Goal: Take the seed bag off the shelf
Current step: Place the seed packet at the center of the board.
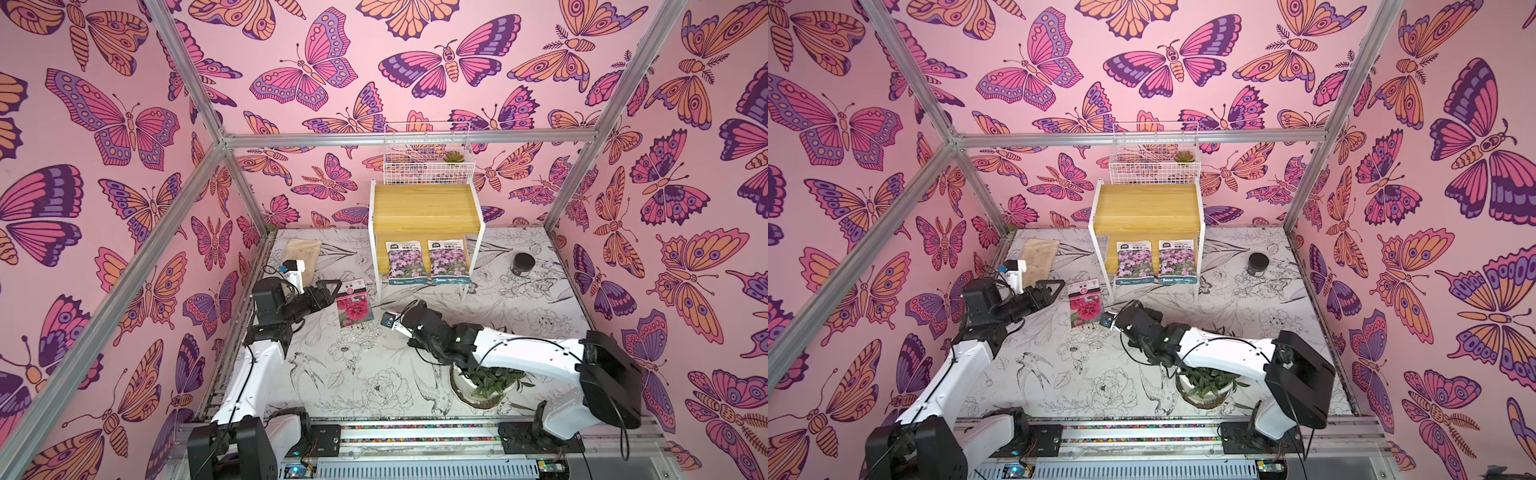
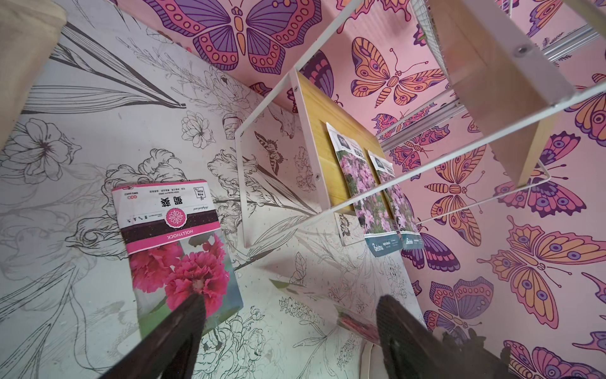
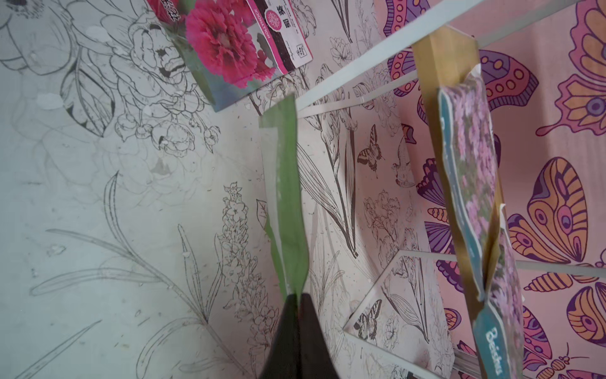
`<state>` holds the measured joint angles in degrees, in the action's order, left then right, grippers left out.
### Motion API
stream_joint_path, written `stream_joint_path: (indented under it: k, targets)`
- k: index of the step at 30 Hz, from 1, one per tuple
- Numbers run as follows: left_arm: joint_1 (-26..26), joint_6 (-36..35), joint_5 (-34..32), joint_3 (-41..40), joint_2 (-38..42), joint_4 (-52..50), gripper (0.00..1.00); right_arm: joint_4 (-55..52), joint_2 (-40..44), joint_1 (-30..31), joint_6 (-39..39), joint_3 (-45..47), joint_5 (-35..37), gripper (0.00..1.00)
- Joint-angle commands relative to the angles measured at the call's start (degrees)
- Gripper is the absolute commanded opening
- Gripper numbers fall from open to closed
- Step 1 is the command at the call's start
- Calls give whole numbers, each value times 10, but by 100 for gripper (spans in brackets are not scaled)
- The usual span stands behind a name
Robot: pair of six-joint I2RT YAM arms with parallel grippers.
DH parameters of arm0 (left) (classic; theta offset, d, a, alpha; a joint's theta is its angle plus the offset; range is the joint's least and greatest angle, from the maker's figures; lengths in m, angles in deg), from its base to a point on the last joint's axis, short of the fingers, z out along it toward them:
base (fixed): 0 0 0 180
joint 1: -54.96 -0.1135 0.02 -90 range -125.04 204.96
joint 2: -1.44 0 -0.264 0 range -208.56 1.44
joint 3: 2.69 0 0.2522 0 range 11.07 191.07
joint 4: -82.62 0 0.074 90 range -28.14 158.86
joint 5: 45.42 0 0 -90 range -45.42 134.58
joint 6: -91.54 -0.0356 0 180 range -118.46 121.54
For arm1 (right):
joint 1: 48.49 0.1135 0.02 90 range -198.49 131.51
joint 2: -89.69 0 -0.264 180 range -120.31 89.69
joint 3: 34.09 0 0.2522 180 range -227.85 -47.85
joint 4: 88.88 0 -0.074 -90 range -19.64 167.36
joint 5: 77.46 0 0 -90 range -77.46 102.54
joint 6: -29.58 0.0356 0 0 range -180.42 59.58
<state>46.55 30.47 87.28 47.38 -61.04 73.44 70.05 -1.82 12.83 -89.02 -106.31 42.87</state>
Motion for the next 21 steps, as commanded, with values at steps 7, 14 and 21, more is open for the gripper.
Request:
stream_joint_path:
  k: [7,14,21]
  targets:
    - [-4,1,25,-14,14,12,85,30,-89,-5,-19,-42,41,0]
    - [-5,-1,29,-12,4,12,85,20,-105,-27,-12,-34,38,0]
    - [-4,-1,28,-12,7,12,85,23,-143,-37,-3,-49,6,0]
